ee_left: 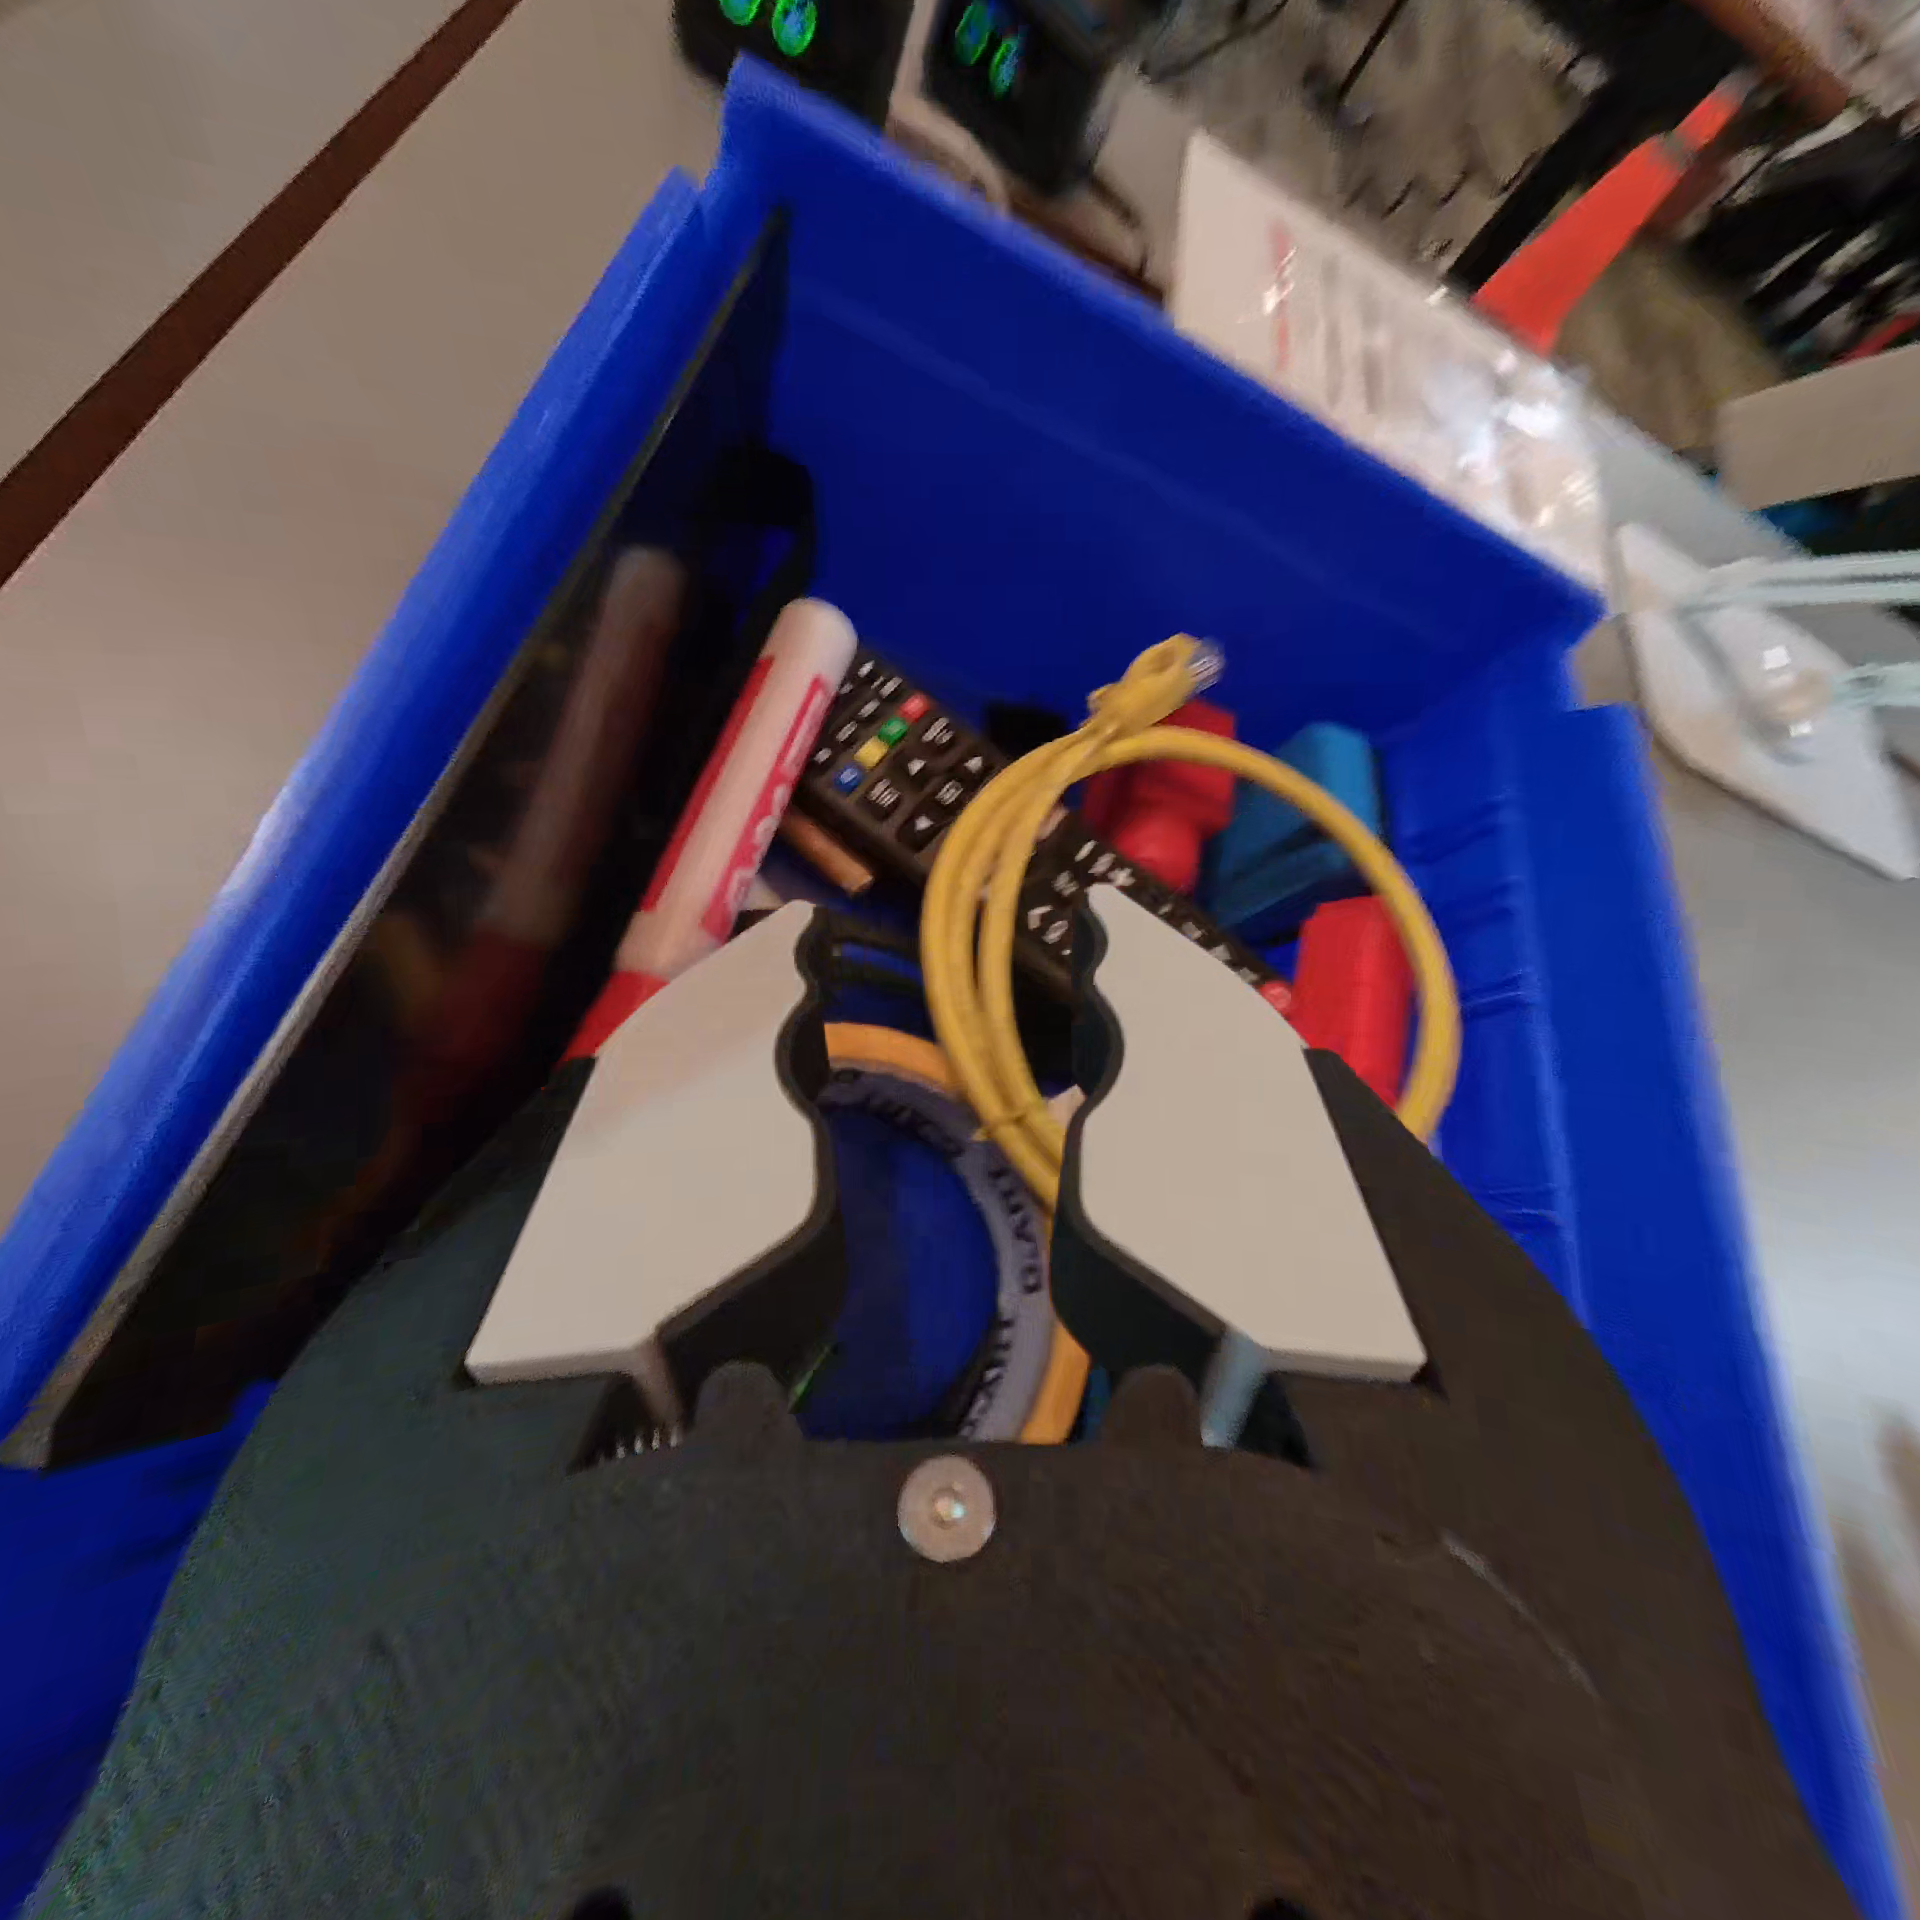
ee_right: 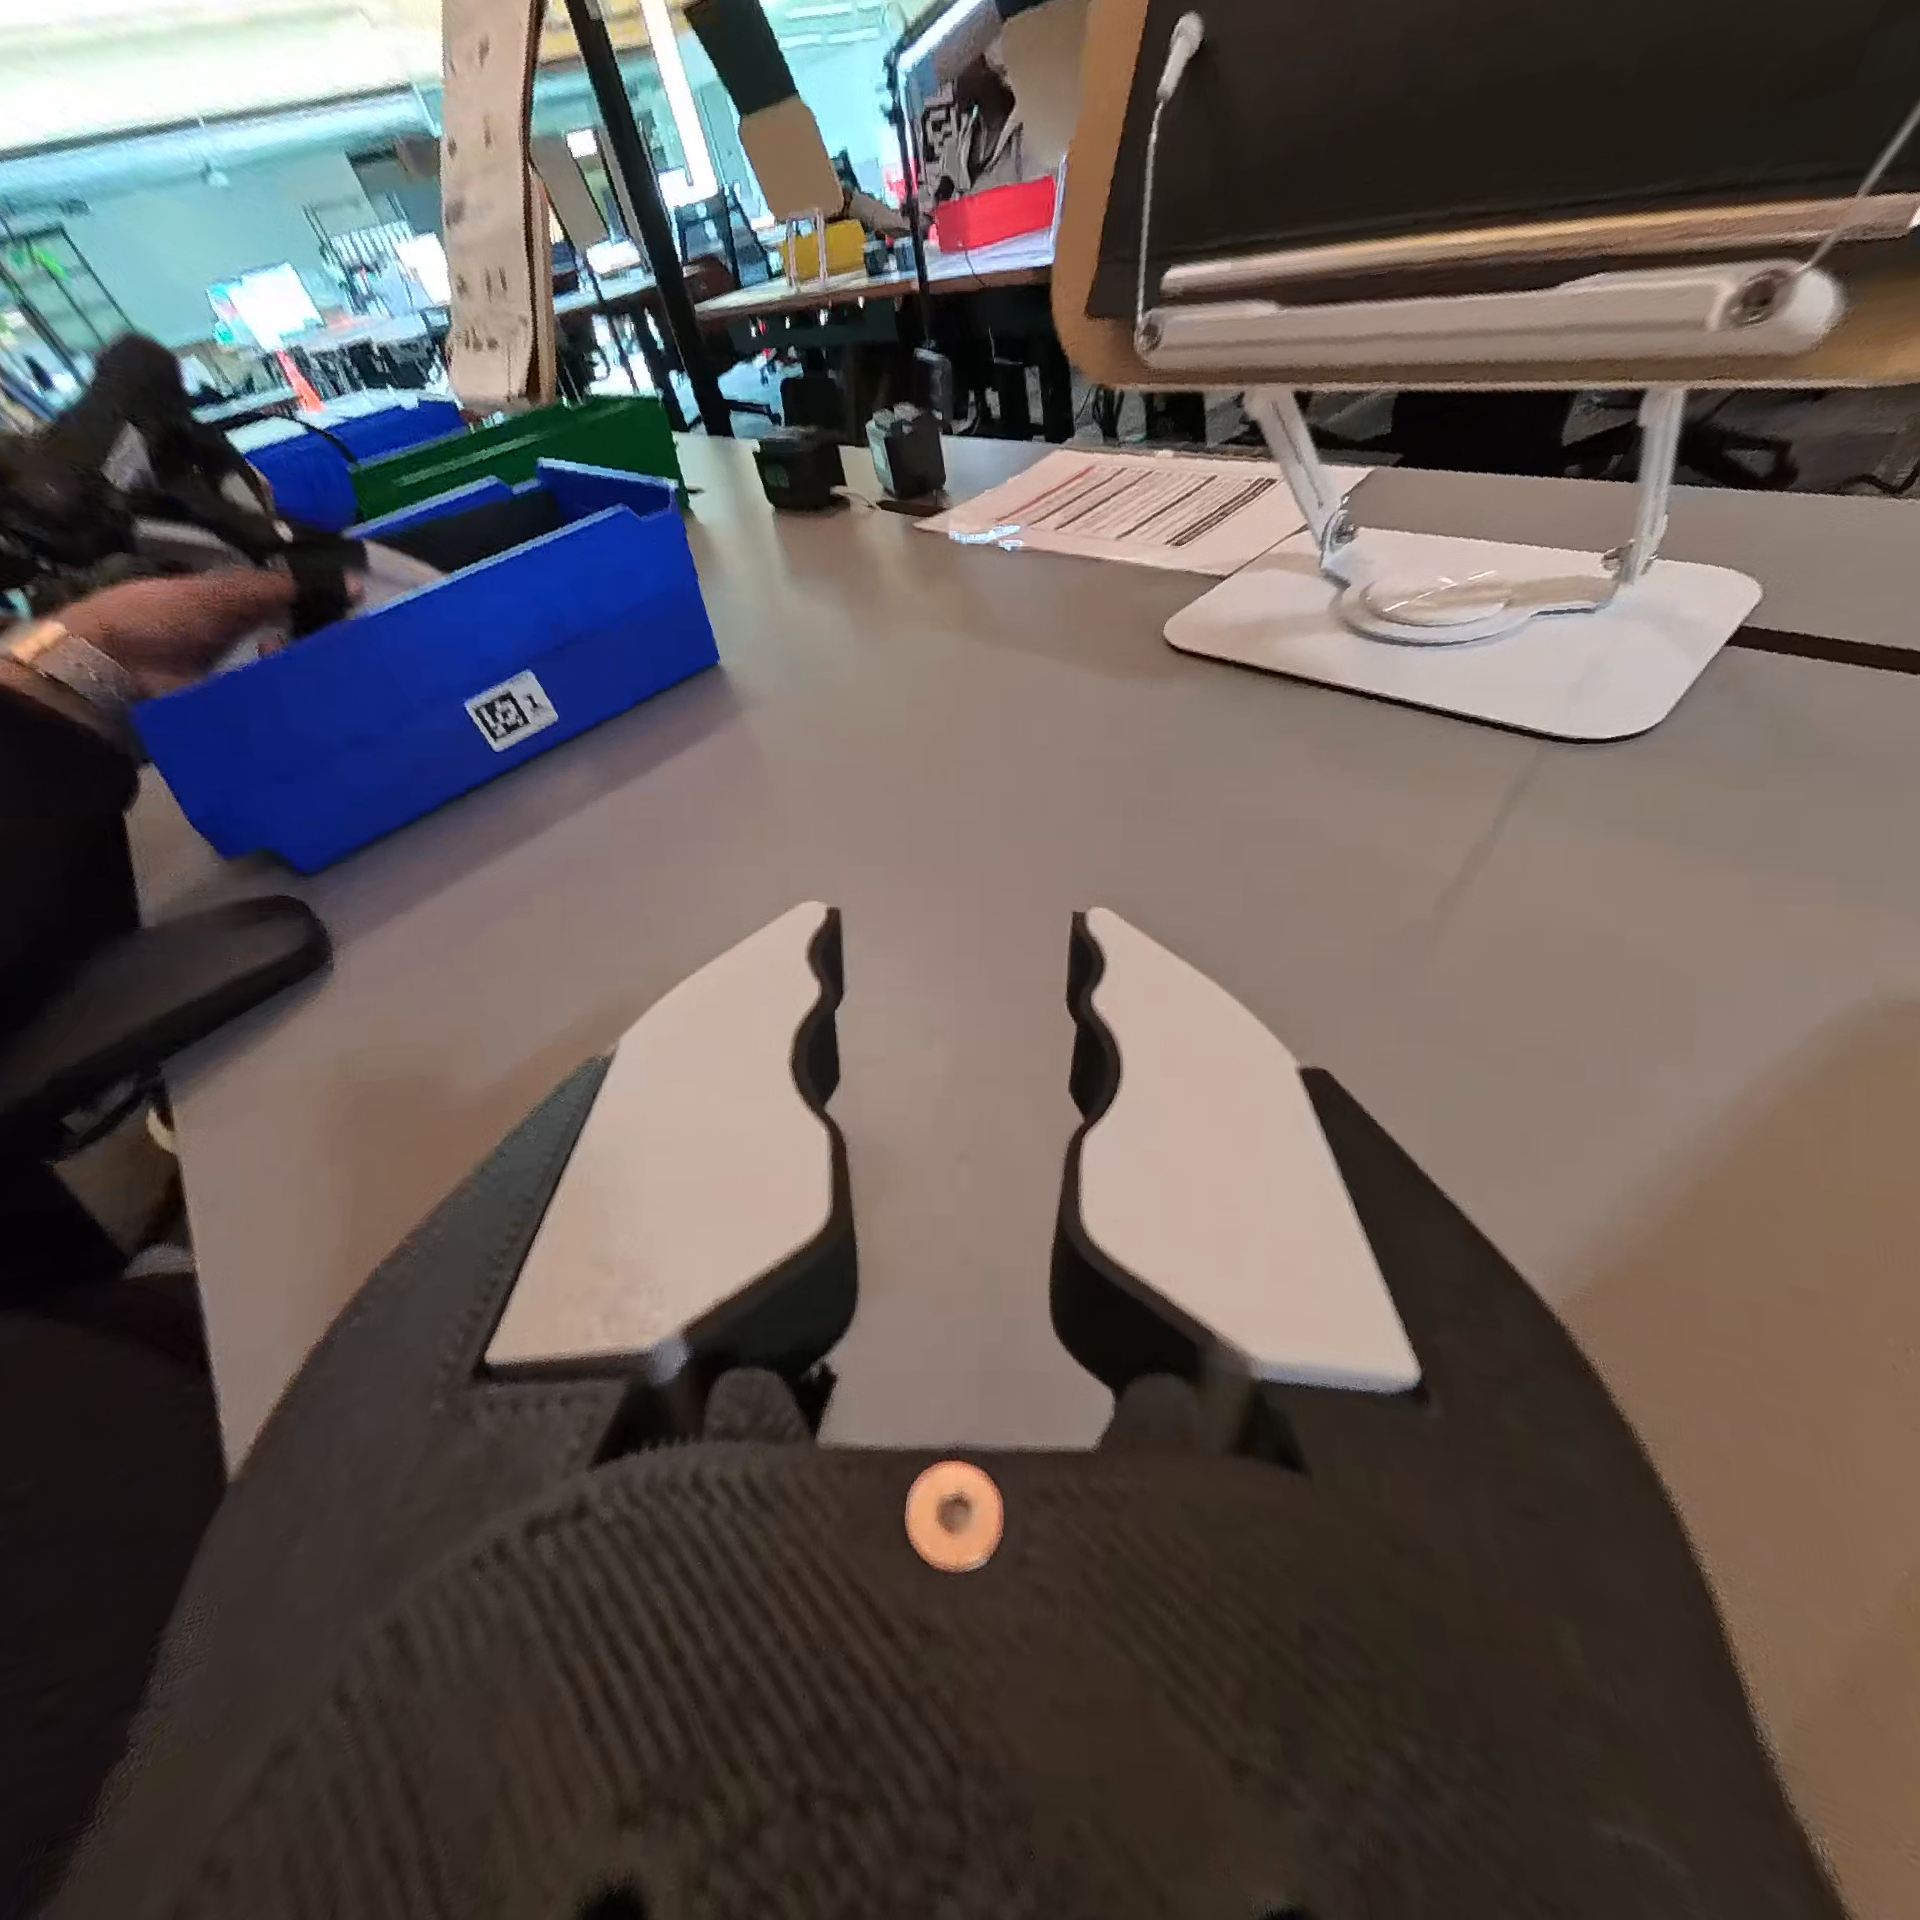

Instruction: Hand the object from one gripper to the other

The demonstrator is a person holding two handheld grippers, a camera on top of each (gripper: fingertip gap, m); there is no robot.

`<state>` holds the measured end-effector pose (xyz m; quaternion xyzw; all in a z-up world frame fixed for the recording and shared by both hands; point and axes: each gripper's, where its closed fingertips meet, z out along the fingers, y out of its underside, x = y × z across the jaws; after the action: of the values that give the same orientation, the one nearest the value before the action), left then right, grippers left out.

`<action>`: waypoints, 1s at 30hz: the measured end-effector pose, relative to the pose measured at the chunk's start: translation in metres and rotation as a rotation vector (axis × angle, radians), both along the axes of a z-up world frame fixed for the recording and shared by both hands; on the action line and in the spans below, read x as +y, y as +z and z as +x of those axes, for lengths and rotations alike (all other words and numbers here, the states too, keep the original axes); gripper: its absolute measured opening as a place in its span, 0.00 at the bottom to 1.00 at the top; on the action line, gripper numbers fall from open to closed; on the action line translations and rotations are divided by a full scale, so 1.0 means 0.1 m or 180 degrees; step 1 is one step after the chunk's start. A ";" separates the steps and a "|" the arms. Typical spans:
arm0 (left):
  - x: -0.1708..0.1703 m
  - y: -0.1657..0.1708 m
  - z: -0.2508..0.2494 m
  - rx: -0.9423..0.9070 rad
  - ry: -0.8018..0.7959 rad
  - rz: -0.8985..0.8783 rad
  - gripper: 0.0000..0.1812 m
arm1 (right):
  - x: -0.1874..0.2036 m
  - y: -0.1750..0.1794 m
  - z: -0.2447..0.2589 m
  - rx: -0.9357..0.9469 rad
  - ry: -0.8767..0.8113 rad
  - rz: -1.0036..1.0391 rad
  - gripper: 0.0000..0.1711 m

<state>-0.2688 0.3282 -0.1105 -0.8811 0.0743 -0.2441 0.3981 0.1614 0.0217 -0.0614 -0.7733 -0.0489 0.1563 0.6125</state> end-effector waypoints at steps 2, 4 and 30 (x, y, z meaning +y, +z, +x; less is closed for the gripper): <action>-0.01 -0.13 -0.02 0.0149 -0.0012 -0.0134 0.23 | -0.03 0.07 0.03 0.0091 -0.0049 0.0091 0.24; -0.02 -0.20 0.02 0.0275 -0.0090 -0.0184 0.26 | -0.03 0.07 0.02 0.0108 -0.0048 0.0108 0.24; -0.46 1.79 0.47 -0.0370 -0.0421 0.1729 0.06 | -0.02 0.05 0.00 0.0382 0.0029 0.0080 0.24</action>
<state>-0.2221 0.2823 0.0690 -0.7200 0.1714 -0.2908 0.6064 0.1610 0.0199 -0.0560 -0.7546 -0.0175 0.2046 0.6232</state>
